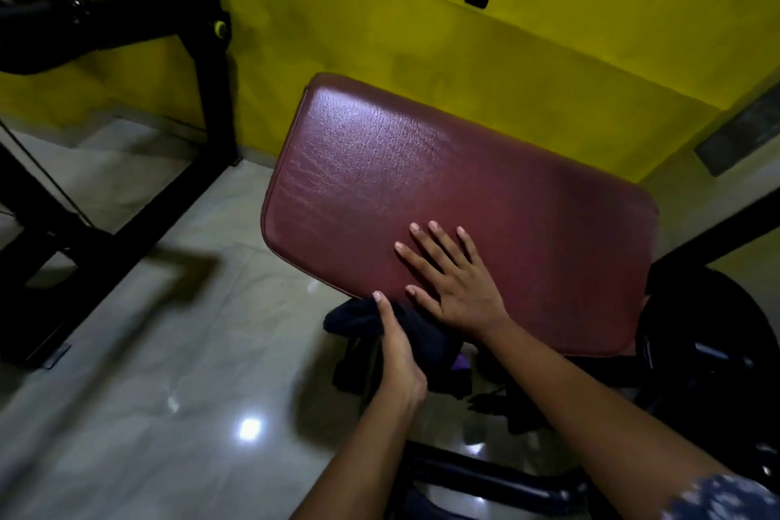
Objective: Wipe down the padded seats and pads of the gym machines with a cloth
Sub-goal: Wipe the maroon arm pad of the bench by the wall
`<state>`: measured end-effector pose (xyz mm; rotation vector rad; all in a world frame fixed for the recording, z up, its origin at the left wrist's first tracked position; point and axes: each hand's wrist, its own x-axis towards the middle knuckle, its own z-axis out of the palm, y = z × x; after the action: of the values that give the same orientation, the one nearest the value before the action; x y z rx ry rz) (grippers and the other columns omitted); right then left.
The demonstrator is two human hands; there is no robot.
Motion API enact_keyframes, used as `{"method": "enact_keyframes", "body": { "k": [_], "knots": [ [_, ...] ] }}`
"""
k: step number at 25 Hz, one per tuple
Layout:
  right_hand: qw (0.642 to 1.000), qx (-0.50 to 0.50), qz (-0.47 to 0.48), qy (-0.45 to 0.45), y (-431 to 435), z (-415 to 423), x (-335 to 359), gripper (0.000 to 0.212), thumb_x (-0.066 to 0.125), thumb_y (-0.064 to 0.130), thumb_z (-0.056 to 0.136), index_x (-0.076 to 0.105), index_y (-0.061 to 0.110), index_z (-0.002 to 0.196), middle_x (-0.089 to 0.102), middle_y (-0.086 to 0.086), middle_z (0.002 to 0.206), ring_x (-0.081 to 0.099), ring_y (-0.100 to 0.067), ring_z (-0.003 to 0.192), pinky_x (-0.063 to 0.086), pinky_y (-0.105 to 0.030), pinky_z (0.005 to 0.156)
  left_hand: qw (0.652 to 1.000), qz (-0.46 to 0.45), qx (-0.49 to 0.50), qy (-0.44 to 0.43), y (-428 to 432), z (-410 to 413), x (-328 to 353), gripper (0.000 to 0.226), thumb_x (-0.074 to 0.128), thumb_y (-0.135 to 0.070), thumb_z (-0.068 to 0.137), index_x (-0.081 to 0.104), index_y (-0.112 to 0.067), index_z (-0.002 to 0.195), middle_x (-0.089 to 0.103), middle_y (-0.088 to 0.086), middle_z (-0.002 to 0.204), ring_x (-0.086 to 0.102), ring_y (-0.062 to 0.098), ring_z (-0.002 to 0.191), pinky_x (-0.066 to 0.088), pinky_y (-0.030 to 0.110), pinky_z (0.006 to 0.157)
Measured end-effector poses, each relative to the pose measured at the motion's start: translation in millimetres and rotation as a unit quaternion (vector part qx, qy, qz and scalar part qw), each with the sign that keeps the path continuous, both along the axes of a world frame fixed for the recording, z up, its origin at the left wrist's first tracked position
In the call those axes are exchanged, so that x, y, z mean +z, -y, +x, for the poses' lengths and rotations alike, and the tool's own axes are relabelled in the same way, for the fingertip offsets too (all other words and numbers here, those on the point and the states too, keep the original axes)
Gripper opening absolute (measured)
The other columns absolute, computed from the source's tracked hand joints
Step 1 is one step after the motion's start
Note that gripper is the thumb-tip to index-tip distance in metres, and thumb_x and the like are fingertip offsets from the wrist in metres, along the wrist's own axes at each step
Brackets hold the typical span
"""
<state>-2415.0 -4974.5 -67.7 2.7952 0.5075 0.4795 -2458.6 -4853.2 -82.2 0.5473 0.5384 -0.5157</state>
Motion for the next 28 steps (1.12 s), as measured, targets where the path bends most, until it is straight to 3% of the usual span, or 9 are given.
{"method": "enact_keyframes", "body": {
  "k": [4,8,12,15,18,24,26,28],
  "knots": [
    [0.997,0.042,0.029,0.051,3.6,0.4,-8.0,0.053,0.036,0.044,0.095,0.029,0.030,0.145,0.028,-0.001,0.153,0.022,-0.018,0.142,0.019,-0.047,0.114,0.993,0.099,0.056,0.014,12.3,9.5,-13.4,0.096,0.058,-0.081,0.057,0.051,-0.021,0.131,0.062,-0.001,0.125,0.060,0.018,0.113,0.041,0.041,0.105],
    [0.997,0.038,0.033,0.063,5.7,3.2,-8.9,0.052,0.038,0.044,0.094,0.031,0.032,0.145,0.028,0.000,0.153,0.023,-0.017,0.142,0.021,-0.047,0.113,0.987,0.117,0.094,0.064,-23.2,34.7,-18.3,0.065,0.046,-0.065,0.082,0.050,-0.020,0.128,0.064,-0.002,0.116,0.062,0.017,0.106,0.045,0.037,0.099],
    [0.998,0.030,0.024,0.052,4.8,2.3,-10.6,0.054,0.038,0.044,0.094,0.030,0.032,0.145,0.026,0.000,0.154,0.022,-0.018,0.143,0.021,-0.048,0.113,0.972,0.175,0.124,0.091,-78.9,83.0,-33.9,0.077,0.047,-0.068,0.081,0.038,-0.020,0.141,0.056,-0.001,0.132,0.056,0.019,0.116,0.041,0.040,0.104],
    [0.999,0.014,0.008,0.041,1.8,2.9,-8.8,0.055,0.037,0.044,0.093,0.029,0.031,0.145,0.026,-0.001,0.154,0.022,-0.019,0.142,0.022,-0.049,0.112,0.976,0.177,0.080,0.103,-79.8,79.1,-36.1,0.100,0.051,-0.081,0.064,0.033,-0.024,0.144,0.051,-0.001,0.139,0.053,0.019,0.121,0.038,0.042,0.108],
    [0.997,-0.027,0.047,0.050,-21.6,3.6,-12.3,0.054,0.034,0.045,0.094,0.024,0.032,0.146,0.022,0.000,0.155,0.020,-0.019,0.142,0.019,-0.053,0.111,0.986,0.135,0.002,0.101,-60.9,51.0,-33.2,0.106,0.051,-0.086,0.056,0.037,-0.025,0.142,0.054,-0.001,0.136,0.055,0.019,0.120,0.037,0.044,0.109],
    [0.973,-0.126,0.169,0.090,-127.5,71.3,0.8,0.054,0.031,0.047,0.095,0.023,0.031,0.146,0.020,-0.002,0.156,0.014,-0.021,0.143,0.006,-0.053,0.112,0.973,0.187,0.000,0.133,-126.4,105.3,-18.4,0.081,0.042,-0.074,0.072,0.049,-0.021,0.132,0.060,0.002,0.127,0.059,0.021,0.111,0.044,0.041,0.101],
    [0.961,-0.180,0.183,0.104,-147.1,99.2,5.7,0.054,0.030,0.047,0.095,0.027,0.031,0.146,0.022,-0.003,0.156,0.014,-0.023,0.144,0.007,-0.056,0.112,0.955,0.233,-0.055,0.174,-155.6,137.0,-13.2,0.076,0.047,-0.072,0.071,0.056,-0.018,0.125,0.065,0.007,0.119,0.063,0.022,0.105,0.048,0.038,0.096],
    [0.953,-0.217,0.172,0.123,-154.6,111.2,1.0,0.054,0.030,0.048,0.095,0.028,0.031,0.147,0.023,-0.003,0.156,0.016,-0.024,0.144,0.009,-0.057,0.112,0.927,0.280,-0.121,0.220,-172.1,168.1,-3.3,0.055,0.048,-0.059,0.083,0.059,-0.018,0.117,0.068,0.007,0.110,0.066,0.020,0.098,0.053,0.033,0.084]
  ]
}}
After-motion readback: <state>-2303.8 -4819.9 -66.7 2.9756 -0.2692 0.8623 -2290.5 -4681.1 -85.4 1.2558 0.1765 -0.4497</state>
